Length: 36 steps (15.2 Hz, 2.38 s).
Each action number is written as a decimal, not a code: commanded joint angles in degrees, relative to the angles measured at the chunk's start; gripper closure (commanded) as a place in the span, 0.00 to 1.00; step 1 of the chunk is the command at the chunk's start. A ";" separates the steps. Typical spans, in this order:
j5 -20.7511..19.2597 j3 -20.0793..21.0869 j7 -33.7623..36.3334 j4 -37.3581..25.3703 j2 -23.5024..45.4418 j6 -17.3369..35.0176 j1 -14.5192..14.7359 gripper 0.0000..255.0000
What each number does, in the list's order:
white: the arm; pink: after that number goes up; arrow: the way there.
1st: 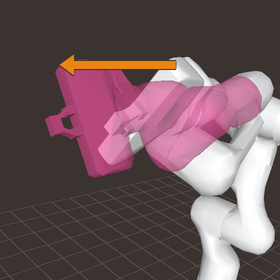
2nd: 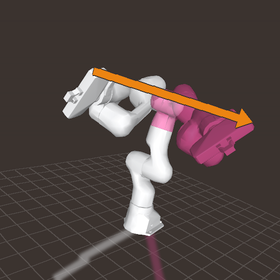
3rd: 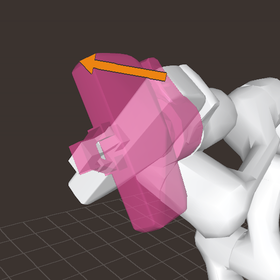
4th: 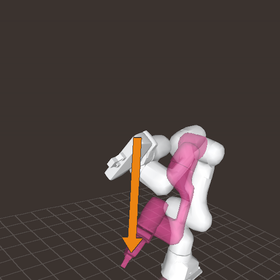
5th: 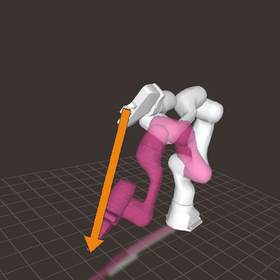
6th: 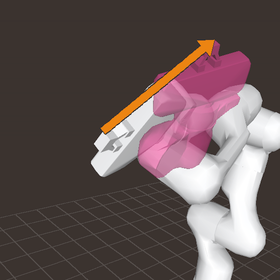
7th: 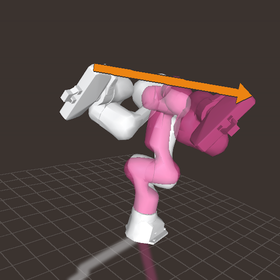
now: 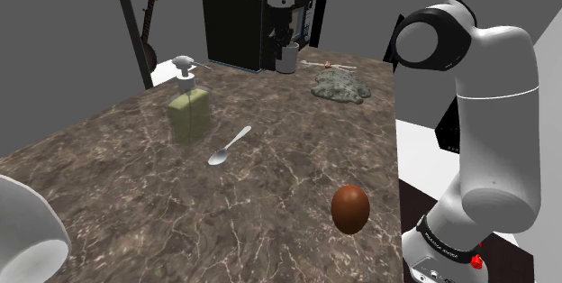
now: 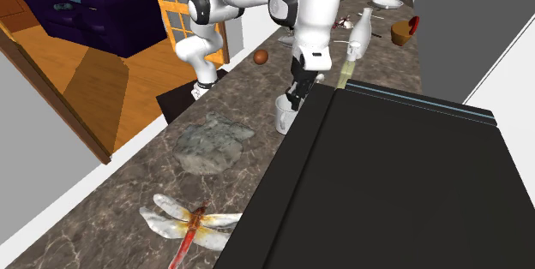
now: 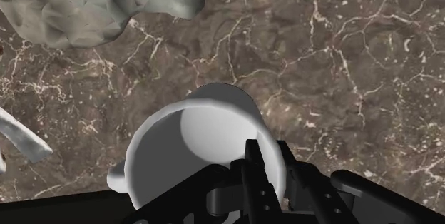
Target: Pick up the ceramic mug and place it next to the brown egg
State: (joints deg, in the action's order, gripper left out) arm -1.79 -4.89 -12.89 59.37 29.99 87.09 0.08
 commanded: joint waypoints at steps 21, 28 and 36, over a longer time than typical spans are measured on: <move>-1.81 2.50 9.05 25.00 -24.31 0.13 7.18 1.00; -1.56 5.95 16.03 38.40 -36.33 1.07 10.64 1.00; 0.65 11.04 24.46 48.27 -47.14 -0.26 14.31 1.00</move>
State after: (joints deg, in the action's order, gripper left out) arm -1.48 5.26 10.11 107.78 -16.86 87.28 13.84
